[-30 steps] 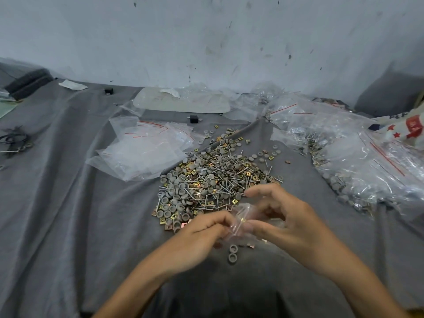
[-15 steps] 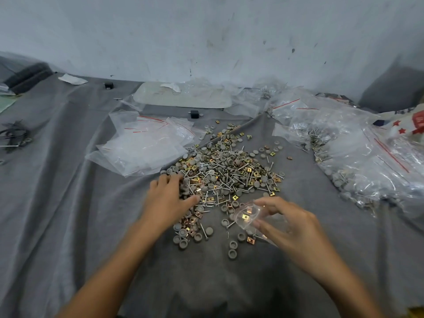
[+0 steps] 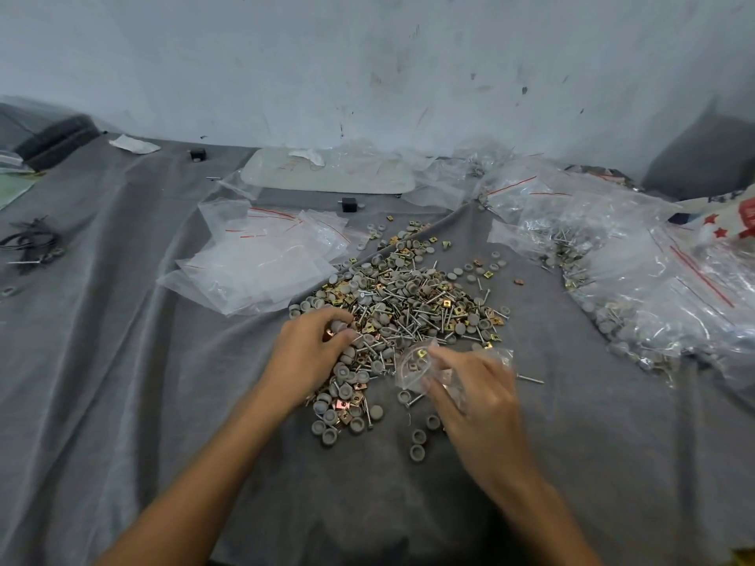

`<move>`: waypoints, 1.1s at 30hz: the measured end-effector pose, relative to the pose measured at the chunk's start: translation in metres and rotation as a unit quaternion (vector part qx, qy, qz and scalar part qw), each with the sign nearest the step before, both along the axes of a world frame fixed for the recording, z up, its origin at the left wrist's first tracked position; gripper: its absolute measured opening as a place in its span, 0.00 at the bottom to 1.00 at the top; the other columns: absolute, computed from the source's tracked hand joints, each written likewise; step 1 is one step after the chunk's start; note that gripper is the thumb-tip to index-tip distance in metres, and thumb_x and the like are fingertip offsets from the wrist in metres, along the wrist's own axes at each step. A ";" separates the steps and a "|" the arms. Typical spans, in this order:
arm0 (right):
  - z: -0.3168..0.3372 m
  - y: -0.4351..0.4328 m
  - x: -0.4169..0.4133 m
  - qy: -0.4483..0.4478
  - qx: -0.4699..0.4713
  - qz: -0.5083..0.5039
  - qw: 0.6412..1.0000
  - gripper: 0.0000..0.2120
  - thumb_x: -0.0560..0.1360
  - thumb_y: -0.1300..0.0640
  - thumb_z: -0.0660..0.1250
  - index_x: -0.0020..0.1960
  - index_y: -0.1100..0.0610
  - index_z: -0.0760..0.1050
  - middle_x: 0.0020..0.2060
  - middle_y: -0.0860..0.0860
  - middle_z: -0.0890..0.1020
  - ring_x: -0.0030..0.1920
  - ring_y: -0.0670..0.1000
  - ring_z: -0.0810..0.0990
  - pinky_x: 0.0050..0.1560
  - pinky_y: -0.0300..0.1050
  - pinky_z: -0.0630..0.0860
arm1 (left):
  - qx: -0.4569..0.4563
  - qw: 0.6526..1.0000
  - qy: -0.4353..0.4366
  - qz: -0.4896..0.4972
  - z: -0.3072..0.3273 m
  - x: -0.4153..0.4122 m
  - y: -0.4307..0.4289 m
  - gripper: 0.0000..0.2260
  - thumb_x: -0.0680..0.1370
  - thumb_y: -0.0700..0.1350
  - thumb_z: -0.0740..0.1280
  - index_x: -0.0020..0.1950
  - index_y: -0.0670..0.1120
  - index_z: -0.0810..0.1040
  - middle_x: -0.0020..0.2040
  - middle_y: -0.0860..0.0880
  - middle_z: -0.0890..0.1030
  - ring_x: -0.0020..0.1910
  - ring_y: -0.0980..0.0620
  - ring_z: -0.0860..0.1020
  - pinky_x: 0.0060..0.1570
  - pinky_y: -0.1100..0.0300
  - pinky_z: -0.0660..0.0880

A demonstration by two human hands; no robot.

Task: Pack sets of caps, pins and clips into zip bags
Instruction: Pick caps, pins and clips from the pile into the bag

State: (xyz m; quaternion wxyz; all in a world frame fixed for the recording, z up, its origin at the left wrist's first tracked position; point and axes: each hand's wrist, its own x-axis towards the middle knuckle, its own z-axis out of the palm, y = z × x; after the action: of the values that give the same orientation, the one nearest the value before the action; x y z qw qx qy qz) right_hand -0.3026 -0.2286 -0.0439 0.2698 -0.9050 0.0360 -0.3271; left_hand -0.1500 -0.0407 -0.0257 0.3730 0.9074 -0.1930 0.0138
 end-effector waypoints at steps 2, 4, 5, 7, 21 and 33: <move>-0.011 0.004 0.002 -0.036 -0.022 -0.022 0.999 0.18 0.79 0.48 0.66 0.65 0.54 0.80 0.51 0.46 0.81 0.57 0.42 0.70 0.57 0.55 0.76 | 0.008 1.000 -0.012 0.002 0.002 0.000 0.005 0.08 0.80 0.55 0.68 0.57 0.57 0.81 0.43 0.58 0.83 0.41 0.57 0.80 0.43 0.56 0.75; -0.020 0.006 0.002 -0.070 -0.035 -0.038 0.996 0.17 0.79 0.50 0.67 0.63 0.57 0.81 0.52 0.49 0.81 0.57 0.48 0.74 0.58 0.54 0.74 | 0.014 0.999 -0.029 -0.003 0.005 -0.003 0.009 0.10 0.80 0.59 0.64 0.53 0.56 0.81 0.39 0.58 0.82 0.38 0.59 0.80 0.39 0.56 0.75; -0.023 0.006 0.002 -0.084 -0.043 -0.043 0.995 0.17 0.79 0.51 0.67 0.63 0.58 0.81 0.53 0.49 0.81 0.57 0.50 0.75 0.59 0.53 0.73 | 0.016 0.999 -0.032 -0.012 0.005 -0.005 0.010 0.12 0.80 0.61 0.62 0.50 0.55 0.80 0.37 0.57 0.82 0.37 0.58 0.79 0.38 0.56 0.74; -0.025 0.005 0.002 -0.103 -0.053 -0.047 0.992 0.16 0.79 0.52 0.67 0.63 0.58 0.81 0.55 0.47 0.77 0.57 0.51 0.76 0.62 0.53 0.71 | 0.020 0.998 -0.031 -0.045 0.007 -0.010 0.009 0.14 0.80 0.62 0.61 0.46 0.54 0.79 0.36 0.56 0.81 0.36 0.59 0.77 0.37 0.57 0.73; -0.029 0.003 -0.001 -0.114 -0.053 -0.037 0.991 0.16 0.80 0.54 0.67 0.66 0.57 0.79 0.55 0.52 0.82 0.59 0.52 0.77 0.62 0.52 0.72 | 0.103 0.971 0.001 -0.214 0.034 -0.038 -0.033 0.07 0.77 0.57 0.71 0.48 0.55 0.81 0.35 0.59 0.77 0.33 0.65 0.73 0.32 0.69 0.63; -0.030 0.004 -0.002 -0.103 -0.043 -0.043 0.993 0.16 0.80 0.53 0.67 0.65 0.58 0.80 0.53 0.53 0.83 0.56 0.55 0.79 0.62 0.45 0.70 | 0.132 0.961 0.018 -0.244 0.053 -0.034 -0.036 0.14 0.78 0.51 0.73 0.63 0.54 0.82 0.46 0.58 0.82 0.38 0.64 0.73 0.38 0.74 0.64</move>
State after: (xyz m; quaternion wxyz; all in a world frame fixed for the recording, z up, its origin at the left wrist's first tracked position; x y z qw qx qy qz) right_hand -0.3045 -0.2246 -0.0735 0.2183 -0.8749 0.0328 -0.4311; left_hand -0.1843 -0.0767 0.0274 0.2454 0.8742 -0.4016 -0.1194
